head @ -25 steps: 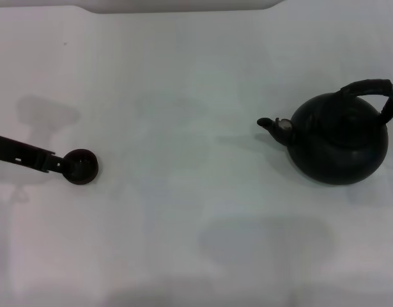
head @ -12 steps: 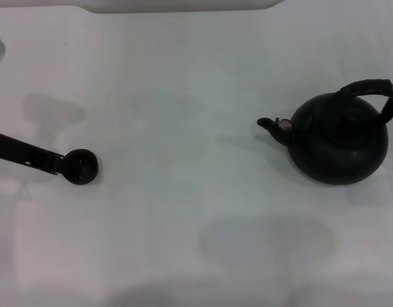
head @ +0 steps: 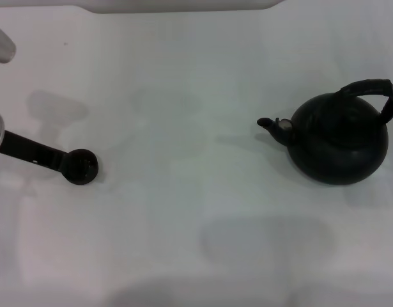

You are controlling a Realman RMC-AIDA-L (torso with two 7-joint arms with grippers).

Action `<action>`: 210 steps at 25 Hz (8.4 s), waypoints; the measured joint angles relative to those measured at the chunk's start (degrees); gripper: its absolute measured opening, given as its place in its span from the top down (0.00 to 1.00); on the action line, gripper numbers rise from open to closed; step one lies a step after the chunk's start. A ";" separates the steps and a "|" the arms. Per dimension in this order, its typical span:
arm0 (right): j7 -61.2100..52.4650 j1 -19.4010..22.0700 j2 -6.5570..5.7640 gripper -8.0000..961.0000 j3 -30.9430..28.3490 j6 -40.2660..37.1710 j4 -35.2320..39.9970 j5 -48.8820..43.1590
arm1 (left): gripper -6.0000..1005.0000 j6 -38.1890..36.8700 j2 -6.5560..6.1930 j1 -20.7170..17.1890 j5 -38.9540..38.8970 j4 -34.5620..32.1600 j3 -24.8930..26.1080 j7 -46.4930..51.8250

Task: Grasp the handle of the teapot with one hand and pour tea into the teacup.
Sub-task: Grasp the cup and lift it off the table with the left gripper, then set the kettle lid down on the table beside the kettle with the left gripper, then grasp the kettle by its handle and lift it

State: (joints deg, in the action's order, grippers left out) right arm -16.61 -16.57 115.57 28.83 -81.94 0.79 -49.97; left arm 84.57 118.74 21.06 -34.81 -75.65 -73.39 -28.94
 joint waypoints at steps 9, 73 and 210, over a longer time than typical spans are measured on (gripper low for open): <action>0.00 0.13 0.00 0.08 0.09 -1.08 -0.23 -0.05 | 0.13 -0.90 -0.11 2.67 0.22 4.26 0.00 -0.58; 0.00 -2.18 0.09 0.08 2.53 -4.06 -1.53 -0.13 | 0.30 -6.21 0.45 33.73 -5.25 18.76 -20.35 1.67; -57.30 32.15 0.23 0.10 40.74 23.65 71.46 -30.04 | 0.20 -18.44 0.19 -17.59 -66.97 8.81 -3.56 -68.20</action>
State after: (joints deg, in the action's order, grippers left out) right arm -73.92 15.58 115.81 69.57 -58.29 72.25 -80.01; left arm 66.13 118.93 3.47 -101.78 -66.84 -76.95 -97.14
